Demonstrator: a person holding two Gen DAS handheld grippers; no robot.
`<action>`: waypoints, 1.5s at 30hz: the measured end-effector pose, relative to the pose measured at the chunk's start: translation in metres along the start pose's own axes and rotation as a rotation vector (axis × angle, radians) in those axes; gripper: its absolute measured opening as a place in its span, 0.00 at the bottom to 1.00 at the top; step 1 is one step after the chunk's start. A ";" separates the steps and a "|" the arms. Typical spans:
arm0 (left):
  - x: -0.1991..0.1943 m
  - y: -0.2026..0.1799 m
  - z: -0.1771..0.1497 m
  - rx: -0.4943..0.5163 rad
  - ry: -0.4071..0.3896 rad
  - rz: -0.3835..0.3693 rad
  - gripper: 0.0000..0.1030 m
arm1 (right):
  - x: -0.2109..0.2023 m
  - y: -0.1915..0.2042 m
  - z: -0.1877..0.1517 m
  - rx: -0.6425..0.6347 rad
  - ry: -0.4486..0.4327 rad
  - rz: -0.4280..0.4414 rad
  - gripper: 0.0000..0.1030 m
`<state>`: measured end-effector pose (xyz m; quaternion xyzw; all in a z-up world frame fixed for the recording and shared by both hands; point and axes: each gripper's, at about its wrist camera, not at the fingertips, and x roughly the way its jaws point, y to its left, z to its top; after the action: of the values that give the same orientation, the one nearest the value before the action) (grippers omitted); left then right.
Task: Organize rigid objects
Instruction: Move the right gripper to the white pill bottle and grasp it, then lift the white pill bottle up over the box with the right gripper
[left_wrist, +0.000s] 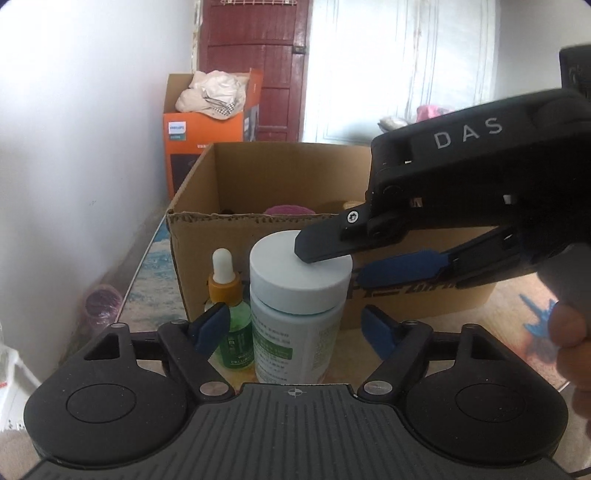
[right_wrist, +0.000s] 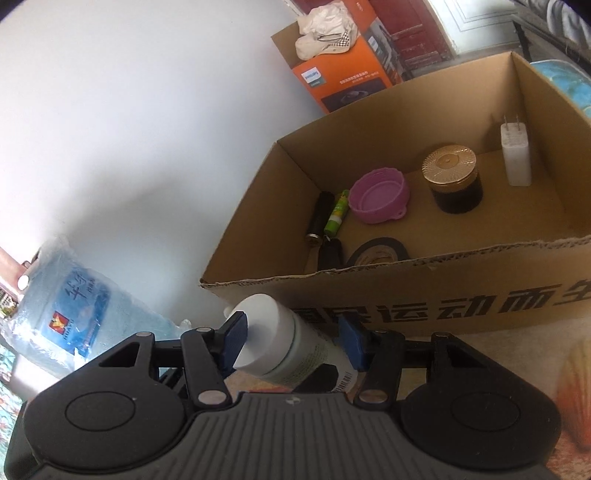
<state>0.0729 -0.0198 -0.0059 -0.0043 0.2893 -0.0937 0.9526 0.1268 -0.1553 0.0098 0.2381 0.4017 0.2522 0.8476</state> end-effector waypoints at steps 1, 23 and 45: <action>-0.001 0.000 0.001 0.001 -0.002 0.001 0.69 | 0.001 0.000 0.000 0.005 0.000 0.008 0.51; -0.006 -0.029 -0.006 -0.018 0.029 -0.184 0.53 | -0.044 -0.021 -0.017 0.052 -0.072 -0.046 0.45; 0.026 -0.052 -0.003 0.132 0.081 -0.201 0.52 | -0.061 -0.041 -0.015 0.092 -0.106 -0.076 0.49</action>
<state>0.0835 -0.0753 -0.0197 0.0332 0.3188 -0.2077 0.9242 0.0908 -0.2205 0.0107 0.2744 0.3761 0.1884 0.8647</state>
